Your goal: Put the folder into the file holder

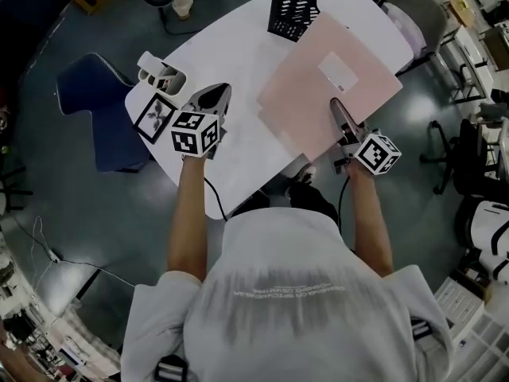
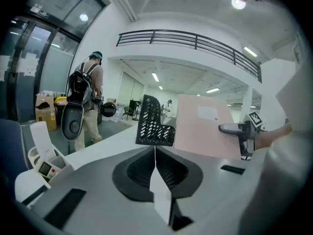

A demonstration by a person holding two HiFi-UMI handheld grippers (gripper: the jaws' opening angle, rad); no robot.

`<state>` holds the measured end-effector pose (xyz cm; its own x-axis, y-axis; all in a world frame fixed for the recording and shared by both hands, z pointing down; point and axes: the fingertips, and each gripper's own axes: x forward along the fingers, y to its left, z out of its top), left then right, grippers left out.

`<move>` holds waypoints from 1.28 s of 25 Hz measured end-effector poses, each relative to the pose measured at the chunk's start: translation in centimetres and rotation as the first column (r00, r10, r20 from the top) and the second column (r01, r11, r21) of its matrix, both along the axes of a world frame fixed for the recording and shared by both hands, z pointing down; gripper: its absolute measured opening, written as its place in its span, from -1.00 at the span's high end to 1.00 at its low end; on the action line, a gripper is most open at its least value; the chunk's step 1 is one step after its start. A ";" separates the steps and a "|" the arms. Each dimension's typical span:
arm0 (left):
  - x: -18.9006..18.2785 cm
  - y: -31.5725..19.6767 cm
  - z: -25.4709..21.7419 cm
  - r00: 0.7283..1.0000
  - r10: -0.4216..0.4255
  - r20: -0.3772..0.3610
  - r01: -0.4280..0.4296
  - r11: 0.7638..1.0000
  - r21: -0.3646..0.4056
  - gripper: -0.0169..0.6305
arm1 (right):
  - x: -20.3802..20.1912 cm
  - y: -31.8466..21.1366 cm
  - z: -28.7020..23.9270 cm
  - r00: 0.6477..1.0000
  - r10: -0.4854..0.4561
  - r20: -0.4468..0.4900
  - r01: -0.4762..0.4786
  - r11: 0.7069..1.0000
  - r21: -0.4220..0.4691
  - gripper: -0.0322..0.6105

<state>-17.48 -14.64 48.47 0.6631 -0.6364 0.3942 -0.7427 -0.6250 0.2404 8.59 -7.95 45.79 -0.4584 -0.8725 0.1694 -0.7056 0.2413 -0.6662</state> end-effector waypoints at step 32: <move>19.6 1.7 -14.1 0.979 -0.201 0.027 0.184 0.936 0.301 0.89 | 23.0 -3.6 -16.3 0.923 0.014 -0.385 0.143 0.915 0.377 0.37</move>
<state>2.16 -12.95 34.33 0.4985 -0.8429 0.2022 -0.8627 -0.5053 0.0205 31.60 -11.55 29.48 -0.4870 -0.8734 -0.0095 -0.8550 0.4789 -0.1992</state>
